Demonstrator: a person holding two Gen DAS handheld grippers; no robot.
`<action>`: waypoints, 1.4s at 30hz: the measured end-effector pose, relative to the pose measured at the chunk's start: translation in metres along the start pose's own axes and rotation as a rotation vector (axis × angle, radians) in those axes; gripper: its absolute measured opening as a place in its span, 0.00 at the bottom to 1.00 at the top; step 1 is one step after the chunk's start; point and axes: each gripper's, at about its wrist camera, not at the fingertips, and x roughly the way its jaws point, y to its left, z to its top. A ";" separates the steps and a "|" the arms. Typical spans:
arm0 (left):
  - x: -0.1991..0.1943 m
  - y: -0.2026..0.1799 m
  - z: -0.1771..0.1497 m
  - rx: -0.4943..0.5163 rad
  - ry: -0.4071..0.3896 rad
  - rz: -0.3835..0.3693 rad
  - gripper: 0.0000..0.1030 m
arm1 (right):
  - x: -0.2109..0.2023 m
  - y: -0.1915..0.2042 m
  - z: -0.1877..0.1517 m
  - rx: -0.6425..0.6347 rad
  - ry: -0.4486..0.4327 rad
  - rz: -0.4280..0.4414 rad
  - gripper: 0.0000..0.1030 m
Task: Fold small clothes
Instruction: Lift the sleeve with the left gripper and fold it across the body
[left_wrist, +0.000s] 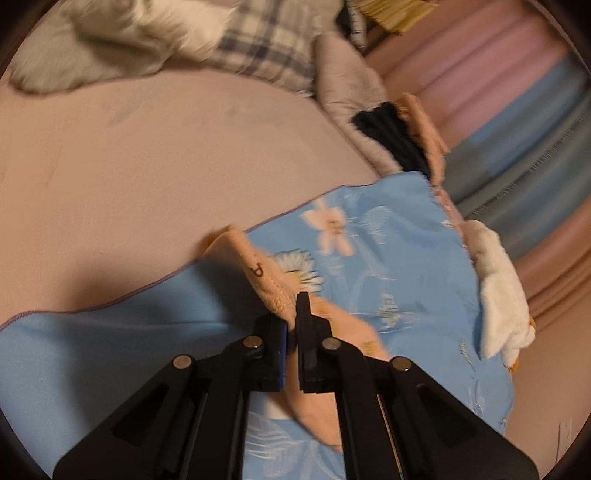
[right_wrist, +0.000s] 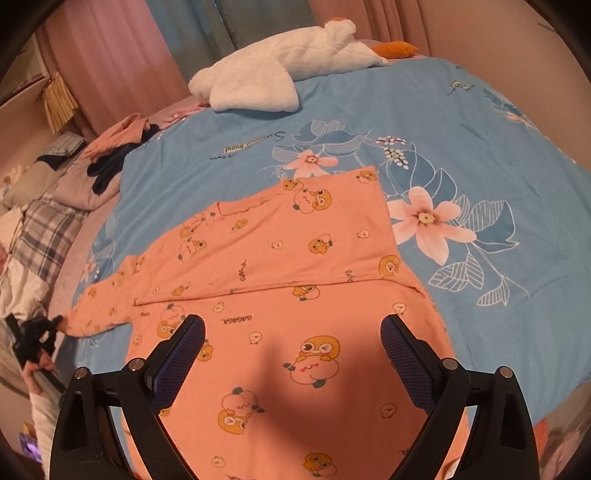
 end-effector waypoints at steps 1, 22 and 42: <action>-0.004 -0.009 0.001 0.017 -0.008 -0.011 0.02 | -0.001 -0.001 0.000 0.002 -0.002 0.000 0.93; -0.038 -0.206 -0.060 0.511 0.024 -0.329 0.02 | -0.015 -0.026 -0.004 0.060 -0.036 0.010 0.93; 0.018 -0.252 -0.200 0.798 0.365 -0.420 0.02 | -0.016 -0.050 -0.009 0.110 -0.030 -0.005 0.93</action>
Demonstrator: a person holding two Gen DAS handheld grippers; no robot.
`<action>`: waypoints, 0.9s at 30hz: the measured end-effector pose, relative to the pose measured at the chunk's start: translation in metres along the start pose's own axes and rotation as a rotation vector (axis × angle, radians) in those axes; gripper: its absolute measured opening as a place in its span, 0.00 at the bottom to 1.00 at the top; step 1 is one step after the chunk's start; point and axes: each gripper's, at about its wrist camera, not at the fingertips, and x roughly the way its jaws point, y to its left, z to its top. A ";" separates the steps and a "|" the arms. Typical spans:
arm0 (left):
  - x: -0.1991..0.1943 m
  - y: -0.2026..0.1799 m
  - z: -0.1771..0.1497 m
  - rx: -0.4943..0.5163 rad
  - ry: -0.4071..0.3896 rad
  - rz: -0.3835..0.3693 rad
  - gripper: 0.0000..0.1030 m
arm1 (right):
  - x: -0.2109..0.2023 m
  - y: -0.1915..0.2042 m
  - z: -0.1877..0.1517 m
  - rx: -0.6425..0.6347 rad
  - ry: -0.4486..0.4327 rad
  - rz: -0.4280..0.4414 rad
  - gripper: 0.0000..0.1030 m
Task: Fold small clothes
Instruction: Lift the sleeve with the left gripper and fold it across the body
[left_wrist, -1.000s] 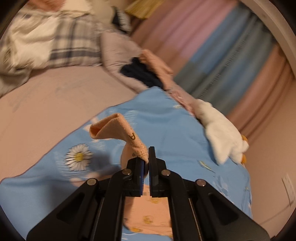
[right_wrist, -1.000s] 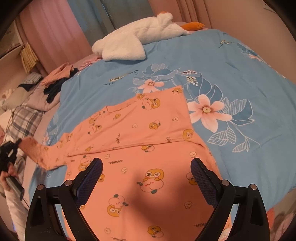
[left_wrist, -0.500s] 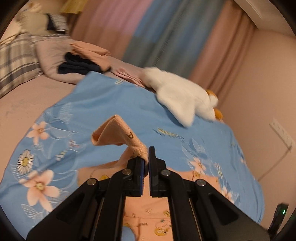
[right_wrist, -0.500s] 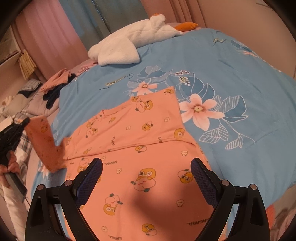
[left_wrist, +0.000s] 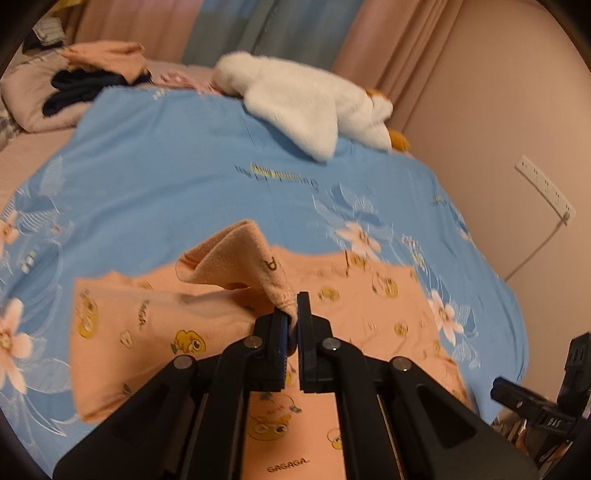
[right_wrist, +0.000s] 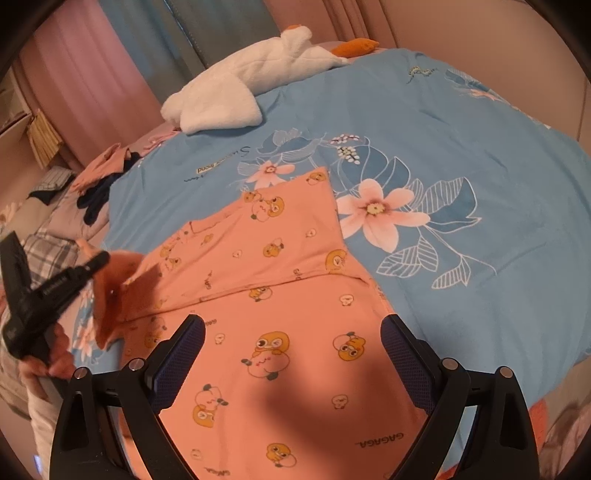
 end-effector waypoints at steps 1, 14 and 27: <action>0.003 -0.003 -0.003 0.005 0.012 -0.002 0.02 | 0.000 -0.001 0.000 0.000 0.001 -0.003 0.93; 0.058 -0.005 -0.045 0.008 0.199 -0.002 0.02 | 0.005 -0.011 -0.002 0.019 0.016 -0.009 0.93; 0.049 -0.002 -0.046 -0.058 0.210 -0.064 0.44 | 0.011 -0.014 -0.004 0.027 0.035 -0.007 0.93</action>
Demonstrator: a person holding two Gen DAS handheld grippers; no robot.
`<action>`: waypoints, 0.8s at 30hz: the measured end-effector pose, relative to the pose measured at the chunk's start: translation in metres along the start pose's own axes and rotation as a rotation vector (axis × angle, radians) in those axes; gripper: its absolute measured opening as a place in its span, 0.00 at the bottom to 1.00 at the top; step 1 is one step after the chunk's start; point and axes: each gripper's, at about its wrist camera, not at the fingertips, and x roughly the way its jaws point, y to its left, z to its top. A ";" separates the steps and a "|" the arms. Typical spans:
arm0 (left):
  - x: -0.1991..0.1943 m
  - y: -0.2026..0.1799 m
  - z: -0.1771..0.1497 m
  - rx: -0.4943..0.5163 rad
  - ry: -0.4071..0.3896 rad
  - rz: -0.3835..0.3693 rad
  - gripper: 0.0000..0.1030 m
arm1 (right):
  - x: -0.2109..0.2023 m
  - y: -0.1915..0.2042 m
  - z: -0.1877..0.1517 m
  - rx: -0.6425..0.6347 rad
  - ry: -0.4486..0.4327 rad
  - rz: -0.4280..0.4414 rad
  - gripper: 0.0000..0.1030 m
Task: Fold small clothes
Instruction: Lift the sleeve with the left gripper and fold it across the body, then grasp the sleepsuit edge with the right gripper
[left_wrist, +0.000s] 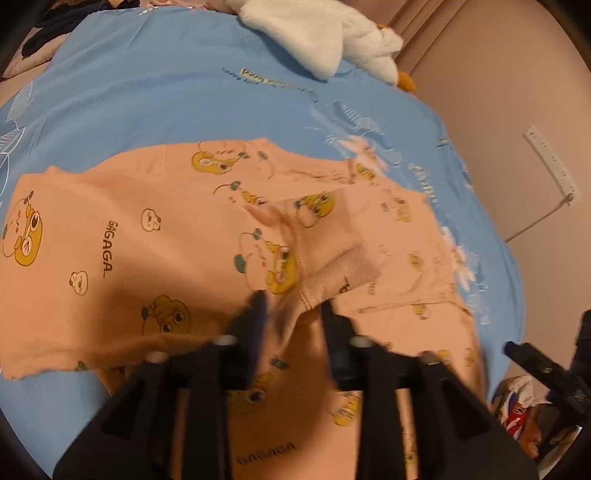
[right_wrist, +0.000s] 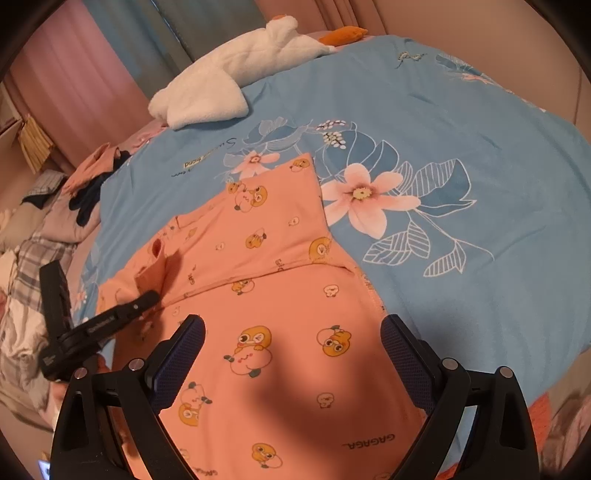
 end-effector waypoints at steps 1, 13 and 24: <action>-0.005 -0.001 0.000 -0.002 -0.013 -0.004 0.49 | 0.000 0.000 0.000 -0.002 0.001 0.000 0.93; -0.097 0.048 -0.010 -0.186 -0.193 0.117 0.66 | 0.015 0.036 0.024 -0.095 0.018 0.085 0.93; -0.143 0.105 -0.053 -0.382 -0.229 0.236 0.65 | 0.105 0.124 0.048 -0.226 0.214 0.228 0.81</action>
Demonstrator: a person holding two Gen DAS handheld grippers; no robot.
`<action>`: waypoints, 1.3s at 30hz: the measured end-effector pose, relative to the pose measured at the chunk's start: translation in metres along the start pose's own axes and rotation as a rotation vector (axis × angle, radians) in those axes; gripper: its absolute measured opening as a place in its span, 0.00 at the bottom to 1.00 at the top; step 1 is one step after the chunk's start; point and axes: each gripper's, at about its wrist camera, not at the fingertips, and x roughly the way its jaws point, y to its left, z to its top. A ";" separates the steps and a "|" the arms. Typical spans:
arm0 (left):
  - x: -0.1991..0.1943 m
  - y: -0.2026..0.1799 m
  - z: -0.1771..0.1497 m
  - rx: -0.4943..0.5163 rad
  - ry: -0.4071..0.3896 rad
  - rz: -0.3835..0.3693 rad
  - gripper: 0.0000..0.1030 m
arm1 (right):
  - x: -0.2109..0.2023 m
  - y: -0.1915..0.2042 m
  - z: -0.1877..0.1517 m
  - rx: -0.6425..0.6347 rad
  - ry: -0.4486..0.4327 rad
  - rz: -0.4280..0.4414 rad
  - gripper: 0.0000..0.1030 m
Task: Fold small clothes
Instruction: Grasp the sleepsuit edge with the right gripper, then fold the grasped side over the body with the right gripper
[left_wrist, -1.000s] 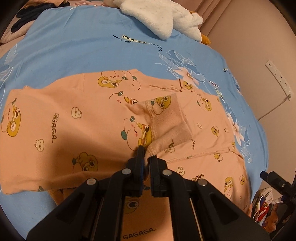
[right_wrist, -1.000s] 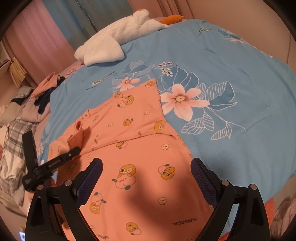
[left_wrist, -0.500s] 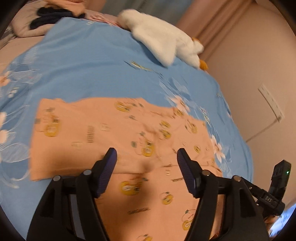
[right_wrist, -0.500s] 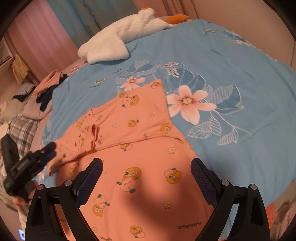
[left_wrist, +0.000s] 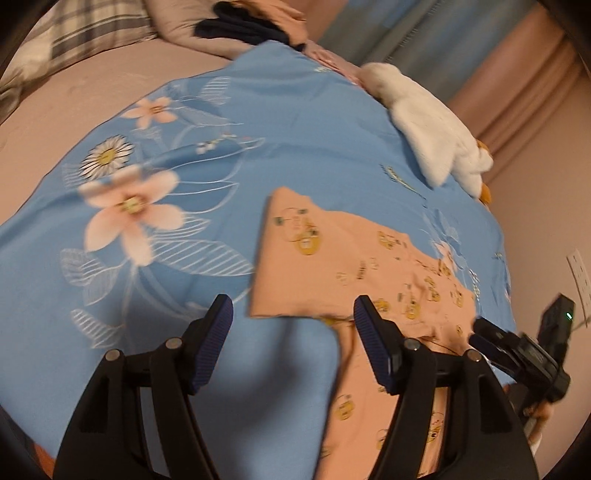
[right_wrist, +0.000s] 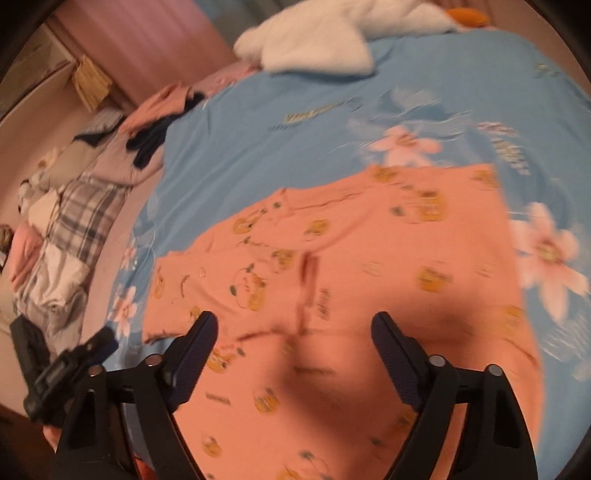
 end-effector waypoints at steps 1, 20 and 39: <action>-0.001 0.001 -0.001 -0.008 0.000 0.005 0.65 | 0.008 0.003 0.002 -0.009 0.016 -0.009 0.75; -0.009 0.025 -0.004 -0.063 0.002 0.022 0.65 | -0.014 0.078 0.051 -0.263 -0.039 -0.077 0.08; 0.016 -0.022 0.020 0.049 0.029 -0.035 0.64 | -0.096 0.057 0.090 -0.246 -0.207 -0.137 0.08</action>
